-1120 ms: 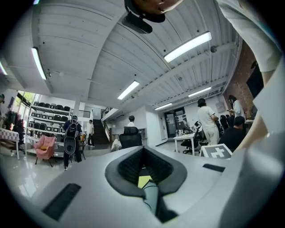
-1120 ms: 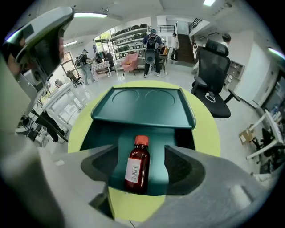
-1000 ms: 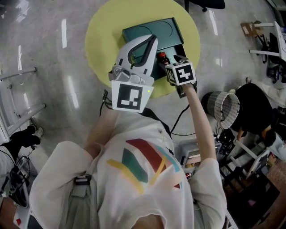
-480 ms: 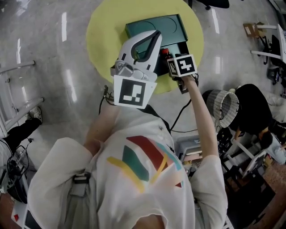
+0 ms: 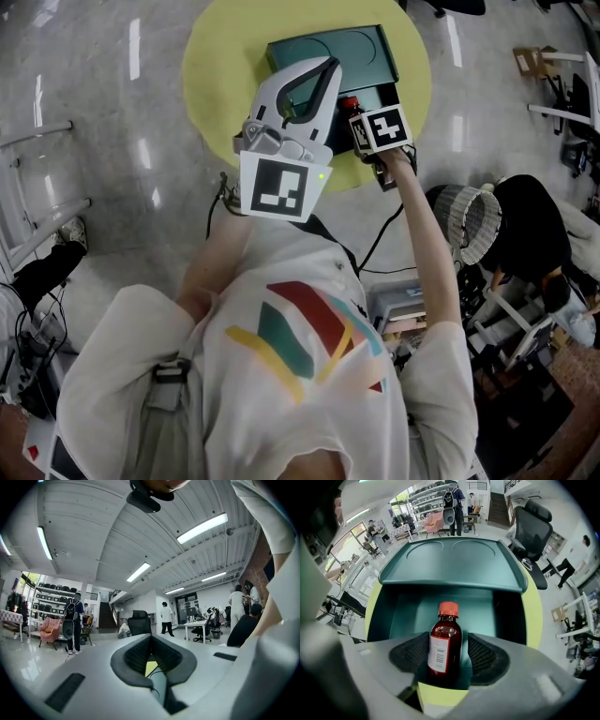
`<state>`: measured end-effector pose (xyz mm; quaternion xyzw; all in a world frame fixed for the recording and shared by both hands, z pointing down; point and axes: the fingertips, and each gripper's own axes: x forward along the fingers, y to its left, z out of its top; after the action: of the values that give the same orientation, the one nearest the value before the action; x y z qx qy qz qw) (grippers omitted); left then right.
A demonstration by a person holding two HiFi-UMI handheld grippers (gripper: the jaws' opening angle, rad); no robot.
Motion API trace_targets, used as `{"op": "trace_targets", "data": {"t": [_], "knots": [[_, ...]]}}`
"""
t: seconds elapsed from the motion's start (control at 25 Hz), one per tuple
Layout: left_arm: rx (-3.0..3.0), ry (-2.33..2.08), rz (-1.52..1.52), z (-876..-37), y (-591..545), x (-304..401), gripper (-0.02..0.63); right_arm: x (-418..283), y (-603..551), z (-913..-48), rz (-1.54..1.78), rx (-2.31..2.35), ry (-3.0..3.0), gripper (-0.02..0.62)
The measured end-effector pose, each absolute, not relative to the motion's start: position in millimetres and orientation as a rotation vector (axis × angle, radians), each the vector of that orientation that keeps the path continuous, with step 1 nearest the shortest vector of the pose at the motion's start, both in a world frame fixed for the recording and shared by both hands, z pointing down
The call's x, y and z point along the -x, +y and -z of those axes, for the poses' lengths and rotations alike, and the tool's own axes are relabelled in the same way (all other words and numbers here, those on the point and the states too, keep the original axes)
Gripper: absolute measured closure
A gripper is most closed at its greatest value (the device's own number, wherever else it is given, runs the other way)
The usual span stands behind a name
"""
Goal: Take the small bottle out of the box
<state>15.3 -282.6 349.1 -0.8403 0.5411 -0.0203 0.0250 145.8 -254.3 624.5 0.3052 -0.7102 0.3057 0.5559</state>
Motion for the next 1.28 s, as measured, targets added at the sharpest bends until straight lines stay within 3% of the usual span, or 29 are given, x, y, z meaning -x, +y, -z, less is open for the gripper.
{"op": "trace_targets", "data": {"t": [0.24, 1.28], "knots": [[2.603, 1.682, 0.068, -350.9, -281.9, -14.8, 0.591, -149.2, -256.9, -628.2, -0.718, -0.719, -1.62, 0.379], [2.598, 1.673, 0.079, -349.9, -278.2, -17.0, 0.591, -148.9, -261.1, -630.5, -0.692, -0.714, -1.607, 0.382]]}}
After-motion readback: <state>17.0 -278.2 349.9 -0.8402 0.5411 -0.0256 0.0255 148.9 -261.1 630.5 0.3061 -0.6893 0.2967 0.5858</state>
